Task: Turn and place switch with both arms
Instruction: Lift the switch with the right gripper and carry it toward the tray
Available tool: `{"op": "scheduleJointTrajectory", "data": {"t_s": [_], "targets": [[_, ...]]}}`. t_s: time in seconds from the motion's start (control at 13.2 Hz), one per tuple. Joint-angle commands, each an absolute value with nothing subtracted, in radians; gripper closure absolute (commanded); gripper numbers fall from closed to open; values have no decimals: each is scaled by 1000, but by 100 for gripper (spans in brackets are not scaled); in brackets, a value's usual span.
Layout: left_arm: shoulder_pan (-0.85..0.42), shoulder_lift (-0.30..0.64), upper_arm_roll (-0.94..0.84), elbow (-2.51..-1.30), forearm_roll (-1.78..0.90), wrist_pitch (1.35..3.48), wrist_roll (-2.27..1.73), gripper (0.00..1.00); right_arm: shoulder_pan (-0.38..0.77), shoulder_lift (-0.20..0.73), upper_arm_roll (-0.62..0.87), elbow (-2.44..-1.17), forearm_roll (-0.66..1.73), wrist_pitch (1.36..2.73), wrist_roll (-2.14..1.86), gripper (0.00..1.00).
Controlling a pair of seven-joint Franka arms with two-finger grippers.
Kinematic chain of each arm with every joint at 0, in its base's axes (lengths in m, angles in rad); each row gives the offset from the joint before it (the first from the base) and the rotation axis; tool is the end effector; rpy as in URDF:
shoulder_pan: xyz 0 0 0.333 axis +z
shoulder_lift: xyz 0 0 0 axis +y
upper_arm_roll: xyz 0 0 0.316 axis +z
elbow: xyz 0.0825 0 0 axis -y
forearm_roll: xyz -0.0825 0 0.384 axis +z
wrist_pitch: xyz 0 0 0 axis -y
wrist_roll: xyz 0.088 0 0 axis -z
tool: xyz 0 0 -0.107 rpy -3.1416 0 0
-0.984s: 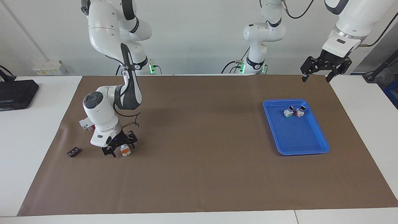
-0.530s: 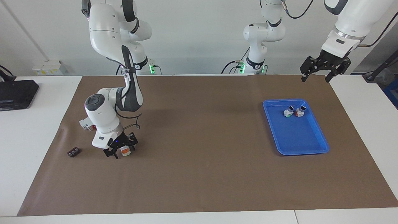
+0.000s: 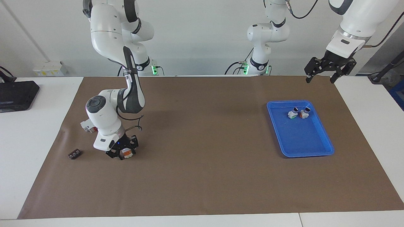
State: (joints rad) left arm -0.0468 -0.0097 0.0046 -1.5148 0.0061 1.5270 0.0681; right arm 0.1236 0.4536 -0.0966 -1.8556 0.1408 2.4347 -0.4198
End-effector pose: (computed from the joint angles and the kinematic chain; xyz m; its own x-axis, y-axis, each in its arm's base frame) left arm 0.5471 -0.0224 0.6523 0.9937 -0.1098 0.0214 -0.1097 -0.9939 -0.0075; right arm 0.6526 0.0225 0.2895 0.9275 0.3466 0.1402 0.3507 -0.9365 -0.0053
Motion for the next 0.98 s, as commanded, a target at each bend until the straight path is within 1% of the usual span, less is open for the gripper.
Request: {"op": "scheduleJointTrajectory", "data": {"t_s": [0.0, 0.23, 0.45, 0.61, 0.76, 0.91], "targets": [[-52, -38, 11, -1552, -3, 1548, 78, 0, 123, 454, -86, -1755, 156, 2292, -234, 100], [-55, -38, 11, -1552, -3, 1548, 77, 0, 175, 434, -74, -1642, 163, 2127, 95, 100], [-61, -43, 11, -1555, -3, 1546, 69, 0, 172, 385, 43, -1544, 175, 2005, 494, 100], [-57, -44, 11, -1563, -3, 1551, 66, 0, 166, 383, 77, -1458, 362, 1936, 671, 100], [-49, -70, 11, -1615, -5, 1566, 67, 0, 184, 379, 87, -1411, 443, 1927, 893, 100], [-41, -97, 14, -1667, -6, 1597, 67, 0, 209, 376, 156, -1369, 443, 1945, 1136, 100]]}}
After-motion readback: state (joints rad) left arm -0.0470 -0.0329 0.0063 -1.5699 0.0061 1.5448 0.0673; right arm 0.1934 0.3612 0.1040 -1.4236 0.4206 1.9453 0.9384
